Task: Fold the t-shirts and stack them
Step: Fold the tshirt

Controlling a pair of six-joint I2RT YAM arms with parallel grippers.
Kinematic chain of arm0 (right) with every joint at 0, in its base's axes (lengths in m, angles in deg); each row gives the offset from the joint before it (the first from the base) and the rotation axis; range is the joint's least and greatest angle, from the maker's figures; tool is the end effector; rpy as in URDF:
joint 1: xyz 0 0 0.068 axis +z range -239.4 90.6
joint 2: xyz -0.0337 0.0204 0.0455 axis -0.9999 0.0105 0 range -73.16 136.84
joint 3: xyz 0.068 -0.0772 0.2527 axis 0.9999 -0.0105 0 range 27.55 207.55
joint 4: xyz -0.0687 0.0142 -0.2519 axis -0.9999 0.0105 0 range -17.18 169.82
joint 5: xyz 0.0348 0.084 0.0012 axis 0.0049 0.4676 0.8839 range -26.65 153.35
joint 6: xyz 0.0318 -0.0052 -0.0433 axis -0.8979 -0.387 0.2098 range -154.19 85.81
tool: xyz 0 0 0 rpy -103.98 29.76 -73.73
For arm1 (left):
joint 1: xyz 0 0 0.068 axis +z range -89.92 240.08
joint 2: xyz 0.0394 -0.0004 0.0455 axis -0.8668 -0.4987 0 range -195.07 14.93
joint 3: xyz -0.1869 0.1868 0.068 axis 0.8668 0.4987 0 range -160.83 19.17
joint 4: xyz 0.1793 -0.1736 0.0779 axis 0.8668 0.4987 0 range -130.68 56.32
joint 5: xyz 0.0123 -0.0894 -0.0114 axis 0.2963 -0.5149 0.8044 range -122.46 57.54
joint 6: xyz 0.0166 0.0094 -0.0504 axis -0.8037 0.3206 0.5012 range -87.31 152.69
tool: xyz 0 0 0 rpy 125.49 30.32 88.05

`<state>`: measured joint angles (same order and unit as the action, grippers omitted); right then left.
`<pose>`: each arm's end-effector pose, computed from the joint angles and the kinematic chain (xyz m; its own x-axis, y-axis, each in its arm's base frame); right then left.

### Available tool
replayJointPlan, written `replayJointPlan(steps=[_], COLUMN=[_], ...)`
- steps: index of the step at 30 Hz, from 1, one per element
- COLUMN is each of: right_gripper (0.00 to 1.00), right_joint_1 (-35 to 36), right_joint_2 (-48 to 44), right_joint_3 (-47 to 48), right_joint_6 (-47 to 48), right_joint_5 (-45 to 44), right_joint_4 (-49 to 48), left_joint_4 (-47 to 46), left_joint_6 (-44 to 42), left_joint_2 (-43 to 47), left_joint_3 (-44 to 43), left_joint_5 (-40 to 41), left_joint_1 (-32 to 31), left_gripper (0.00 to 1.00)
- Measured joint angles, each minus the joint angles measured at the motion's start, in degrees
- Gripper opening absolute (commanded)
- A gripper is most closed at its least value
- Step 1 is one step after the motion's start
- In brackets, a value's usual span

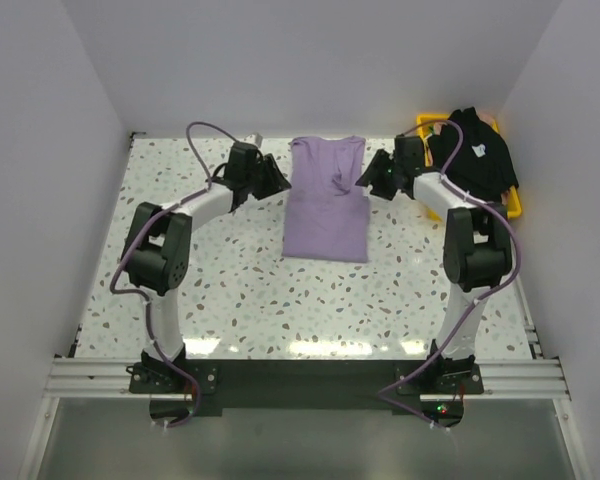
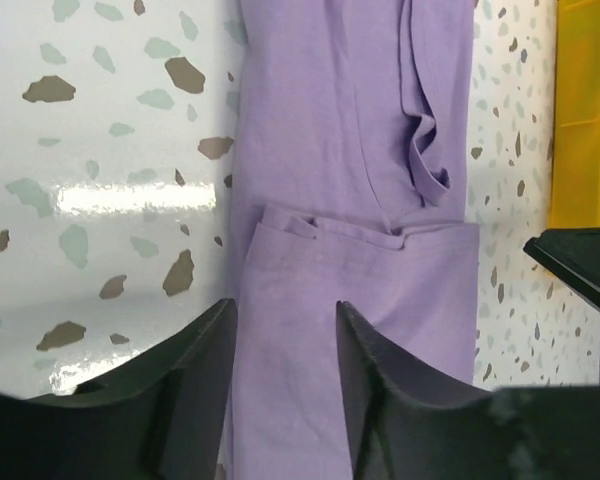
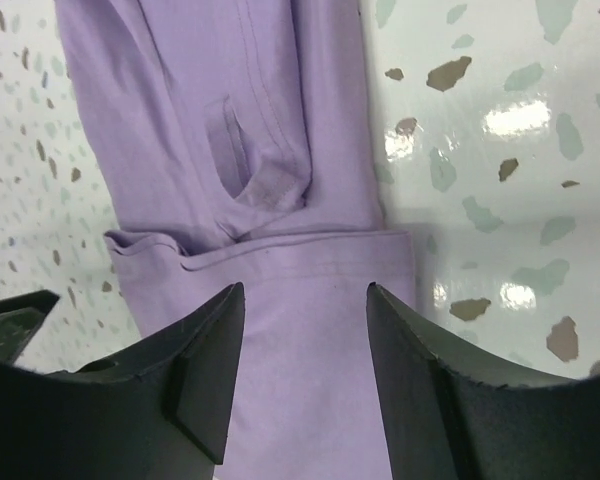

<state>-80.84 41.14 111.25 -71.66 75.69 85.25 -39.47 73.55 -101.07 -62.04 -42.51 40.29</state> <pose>0.4435 0.0744 0.2068 -0.7179 0.4930 -0.4915 0.1726 0.8100 0.5604 0.4301 -0.1614 0.1962 -0.7233 -0.4243 -0.5447 -0.0093 0.7948 -0.6068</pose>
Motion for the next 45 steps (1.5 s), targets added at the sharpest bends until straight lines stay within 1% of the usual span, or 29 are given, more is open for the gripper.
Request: replayJointPlan(steps=[1, 3, 4, 5, 7, 10, 12, 14, 18, 21, 23, 29, 34, 42, 45], right_gripper=[0.55, 0.54, 0.54, 0.54, 0.54, 0.54, 0.54, 0.54, 0.55, 0.58, 0.63, 0.70, 0.72, 0.73, 0.73], right_joint_1=[0.42, 1.95, 3.41, 4.66, 8.15, 12.63, 14.38, 14.97, 14.51, 14.40, 14.60, 15.87, 16.55, 17.90, 19.02], right_joint_2=[-0.52, -1.73, -2.36, -2.62, -2.78, -2.08, -0.52, 2.08, 6.80, 7.78, 7.76, 7.76, 7.13, 6.91, 6.62], right_joint_3=[-0.28, -0.85, -0.85, -0.85, -0.81, -0.48, 0.79, 3.28, 6.32, 6.34, 6.34, 6.25, 5.14, 4.92, 4.00], right_joint_6=[0.39, 1.40, 2.05, 2.49, 3.65, 5.07, 5.79, 6.71, 8.04, 8.68, 9.27, 10.60, 10.99, 11.58, 11.63], right_joint_5=[-0.94, -3.34, -4.96, -5.86, -8.37, -10.58, -11.76, -13.25, -16.37, -18.05, -19.19, -21.33, -22.25, -23.78, -25.20], right_joint_4=[0.46, 1.70, 2.69, 3.02, 3.69, 5.38, 6.45, 7.65, 9.62, 10.71, 10.84, 10.84, 10.32, 11.06, 10.91], left_joint_4=[-0.35, -0.68, -0.94, -1.29, -1.42, -1.60, -1.64, -1.62, -2.14, -2.99, -4.15, -8.35, -9.68, -8.24, -8.39], left_joint_6=[0.04, -0.04, -0.04, 0.00, -0.07, -0.11, -0.11, -0.11, 0.37, 1.55, 2.21, 4.59, 5.05, 4.85, 4.87], left_joint_2=[1.18, 2.58, 2.67, 2.67, 2.38, 0.55, -1.77, -4.13, -8.44, -10.21, -10.21, -9.64, -8.66, -6.93, -5.42], left_joint_3=[1.20, 2.47, 2.49, 2.49, 2.47, 1.16, -0.61, -2.29, -3.65, -3.10, -2.51, 0.31, 2.10, 3.61, 5.88], left_joint_5=[0.02, 0.11, 0.15, 0.15, 0.09, -0.04, -0.07, 0.00, -0.22, -0.59, -0.70, -0.72, -0.68, -0.02, 0.20], left_joint_1=[-0.24, -1.16, -1.92, -2.71, -4.15, -6.23, -6.82, -6.82, -5.97, -5.25, -4.94, -4.90, -4.92, -5.01, -5.09], left_gripper=[0.39, 0.33, 0.26, 0.23, 0.21, 0.21, 0.22, 0.25, 0.25, 0.25, 0.26, 0.30, 0.33, 0.33, 0.33])
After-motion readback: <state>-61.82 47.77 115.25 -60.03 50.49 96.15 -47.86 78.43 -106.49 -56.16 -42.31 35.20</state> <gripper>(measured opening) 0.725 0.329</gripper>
